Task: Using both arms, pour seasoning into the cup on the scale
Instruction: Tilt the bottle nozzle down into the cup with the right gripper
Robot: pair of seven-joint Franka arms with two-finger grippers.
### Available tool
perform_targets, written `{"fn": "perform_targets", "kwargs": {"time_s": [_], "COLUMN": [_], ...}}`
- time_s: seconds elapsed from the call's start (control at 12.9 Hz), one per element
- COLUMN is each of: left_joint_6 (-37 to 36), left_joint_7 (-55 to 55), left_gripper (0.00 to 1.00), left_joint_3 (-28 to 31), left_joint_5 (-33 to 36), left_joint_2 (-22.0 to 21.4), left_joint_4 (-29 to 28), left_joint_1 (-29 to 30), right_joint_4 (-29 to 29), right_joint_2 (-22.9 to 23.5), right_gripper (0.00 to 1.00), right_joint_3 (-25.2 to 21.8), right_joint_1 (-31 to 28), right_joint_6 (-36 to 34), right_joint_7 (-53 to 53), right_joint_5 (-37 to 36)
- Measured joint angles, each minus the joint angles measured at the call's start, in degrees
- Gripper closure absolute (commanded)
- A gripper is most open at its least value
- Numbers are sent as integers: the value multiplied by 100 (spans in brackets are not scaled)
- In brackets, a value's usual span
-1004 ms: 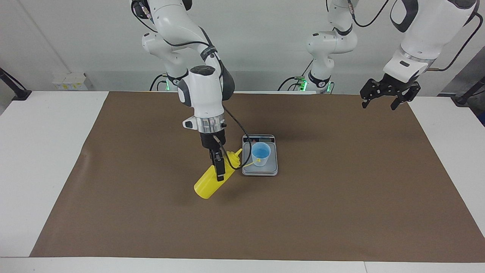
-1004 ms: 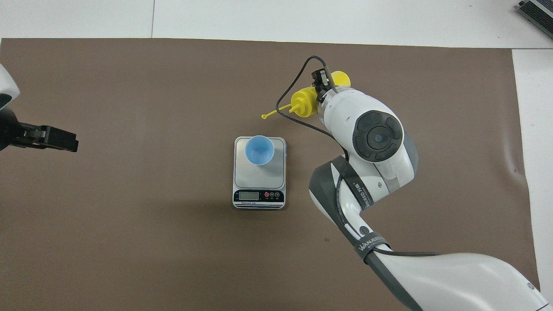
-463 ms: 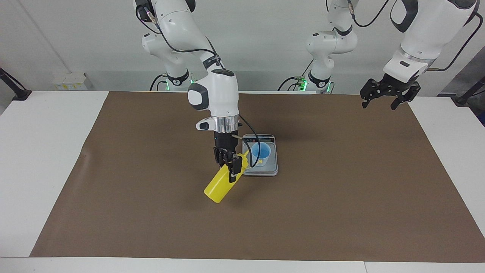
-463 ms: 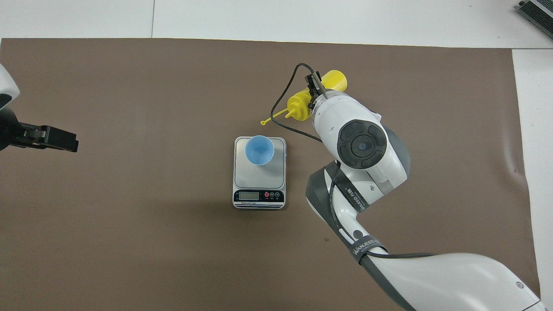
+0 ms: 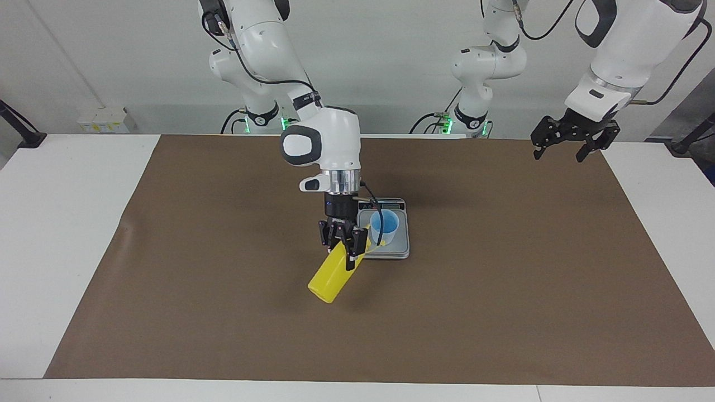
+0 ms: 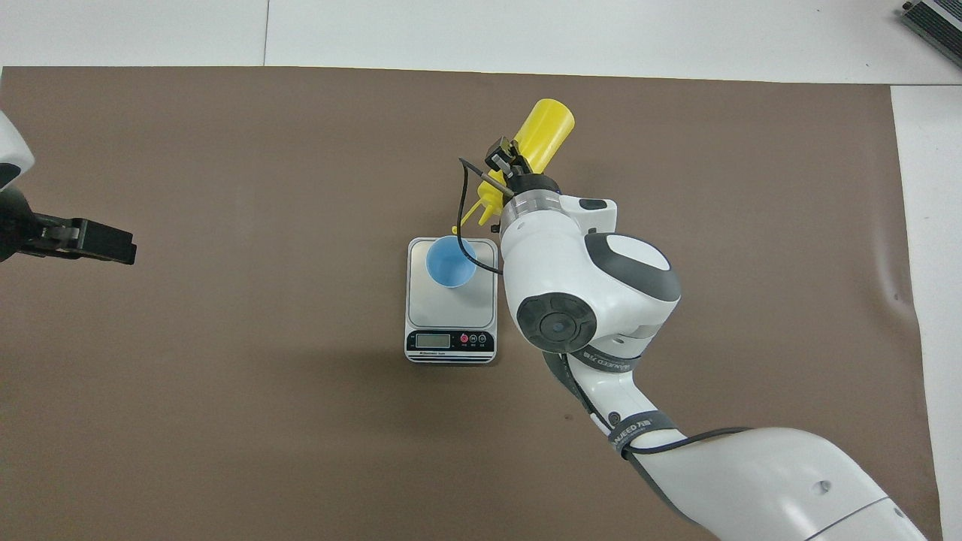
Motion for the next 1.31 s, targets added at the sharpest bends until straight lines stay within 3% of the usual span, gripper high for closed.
{"fn": "perform_targets", "kwargs": {"time_s": [0.31, 0.54, 0.93, 1.31], "left_joint_6": [4, 7, 5, -1], "left_joint_7": [0, 1, 25, 84], "left_gripper": [0, 0, 0, 0], "left_joint_3": [0, -3, -15, -38], "left_joint_5": [0, 0, 3, 85], "left_joint_2": [0, 0, -3, -6], "left_joint_4": [0, -8, -16, -21], "left_joint_1": [0, 0, -1, -2], "right_joint_4": [2, 3, 2, 3], "right_joint_2": [68, 72, 72, 72], "right_gripper": [100, 100, 100, 100], "right_joint_3": [2, -1, -8, -8], "right_joint_1": [261, 420, 447, 447], "right_joint_6": [8, -7, -59, -59], "right_joint_7": [810, 871, 1334, 1337], "right_joint_5": [-1311, -1564, -2576, -2711]}}
